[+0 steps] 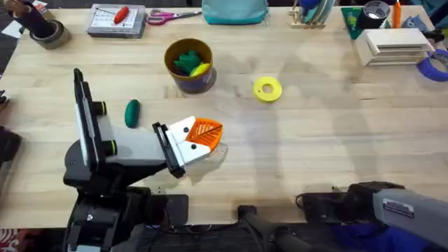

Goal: Pick up the gripper from the table and insert it into the empty holder that is missing its gripper. Then pick up a screw, insert it into the mounting hole, and use the screwdriver to tighten it. Finally, clean up the table by picking up the vegetable and placing it into the bucket.

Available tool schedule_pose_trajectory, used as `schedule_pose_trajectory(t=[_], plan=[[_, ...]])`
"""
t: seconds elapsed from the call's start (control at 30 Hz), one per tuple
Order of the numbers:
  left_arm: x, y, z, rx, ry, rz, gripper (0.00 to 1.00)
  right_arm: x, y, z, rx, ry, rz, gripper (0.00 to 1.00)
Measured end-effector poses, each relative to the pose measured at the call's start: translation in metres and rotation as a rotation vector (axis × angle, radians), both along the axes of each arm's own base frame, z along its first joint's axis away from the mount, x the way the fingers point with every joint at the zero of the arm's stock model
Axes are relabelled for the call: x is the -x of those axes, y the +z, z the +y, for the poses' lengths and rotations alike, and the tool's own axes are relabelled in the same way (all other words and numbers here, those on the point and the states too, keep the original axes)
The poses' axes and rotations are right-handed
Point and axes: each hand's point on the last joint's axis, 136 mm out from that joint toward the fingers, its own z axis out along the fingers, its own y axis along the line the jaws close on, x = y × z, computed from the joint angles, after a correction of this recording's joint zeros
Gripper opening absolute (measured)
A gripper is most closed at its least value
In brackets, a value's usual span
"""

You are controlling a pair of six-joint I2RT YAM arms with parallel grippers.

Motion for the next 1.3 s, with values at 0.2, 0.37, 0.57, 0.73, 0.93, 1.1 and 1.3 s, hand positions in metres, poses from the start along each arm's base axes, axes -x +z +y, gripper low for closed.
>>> schedule_pose_trajectory(t=[0.2, 0.37, 0.57, 0.73, 0.93, 1.1, 1.3], plan=[[0.000, 0.000, 0.000, 0.000, 0.000, 0.000, 0.014, 0.020, 0.013, 0.046, -0.021, 0.148, -0.050, 0.025], [0.000, 0.000, 0.000, 0.000, 0.000, 0.000, 0.014, 0.039, 0.033, 0.080, -0.039, 0.253, -0.141, 0.025], [0.000, 0.000, 0.000, 0.000, 0.000, 0.000, 0.014, 0.063, 0.058, 0.110, -0.065, 0.348, -0.265, 0.025], [0.000, 0.000, 0.000, 0.000, 0.000, 0.000, 0.014, 0.085, 0.072, 0.133, -0.088, 0.427, -0.337, 0.025], [0.000, 0.000, 0.000, 0.000, 0.000, 0.000, 0.014, 0.106, 0.076, 0.154, -0.105, 0.502, -0.359, 0.025], [0.000, 0.000, 0.000, 0.000, 0.000, 0.000, 0.014, 0.119, 0.076, 0.166, -0.113, 0.546, -0.356, 0.025], [0.000, 0.000, 0.000, 0.000, 0.000, 0.000, 0.014, 0.138, 0.076, 0.183, -0.125, 0.610, -0.354, 0.025]])
